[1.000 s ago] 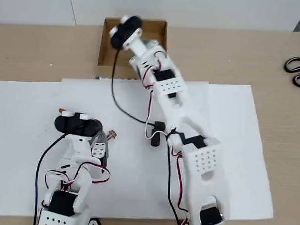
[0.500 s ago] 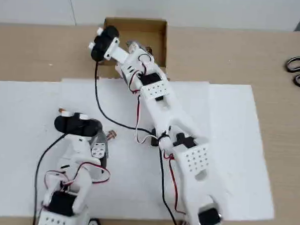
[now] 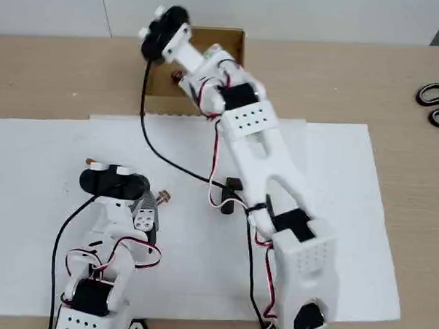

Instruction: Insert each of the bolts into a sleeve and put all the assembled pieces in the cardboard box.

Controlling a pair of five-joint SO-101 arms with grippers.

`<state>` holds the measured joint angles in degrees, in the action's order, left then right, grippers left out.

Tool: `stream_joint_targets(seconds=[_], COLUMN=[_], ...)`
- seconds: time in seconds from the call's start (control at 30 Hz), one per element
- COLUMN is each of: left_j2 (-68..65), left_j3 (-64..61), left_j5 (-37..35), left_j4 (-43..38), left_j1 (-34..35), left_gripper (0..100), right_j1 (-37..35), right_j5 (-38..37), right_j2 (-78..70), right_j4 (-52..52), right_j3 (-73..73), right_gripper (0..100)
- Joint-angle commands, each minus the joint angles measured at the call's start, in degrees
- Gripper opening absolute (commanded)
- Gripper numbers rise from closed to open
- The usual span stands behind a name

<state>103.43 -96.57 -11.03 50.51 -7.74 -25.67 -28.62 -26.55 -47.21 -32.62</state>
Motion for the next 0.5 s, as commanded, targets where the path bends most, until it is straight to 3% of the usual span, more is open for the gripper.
stream_joint_targets(seconds=[0.0,0.1,0.3,0.47], left_j2=[0.5,0.5,0.5,0.5], left_j3=[0.3,0.3,0.3,0.3], left_j5=[-0.2,-0.2,0.4,6.3], left_j4=[0.4,0.4,0.0,0.0], left_j1=[0.4,0.4,7.7,8.4], left_gripper=[1,1,1,1], right_j1=[1.2,1.3,1.3,1.0], right_j5=[5.3,7.5,13.1,17.9], right_j2=[9.3,13.1,18.3,22.5], right_j4=[-11.3,-19.8,-34.4,-47.2], right_j3=[-2.9,-2.9,-2.9,-2.9], right_gripper=[0.3,0.4,0.4,0.4])
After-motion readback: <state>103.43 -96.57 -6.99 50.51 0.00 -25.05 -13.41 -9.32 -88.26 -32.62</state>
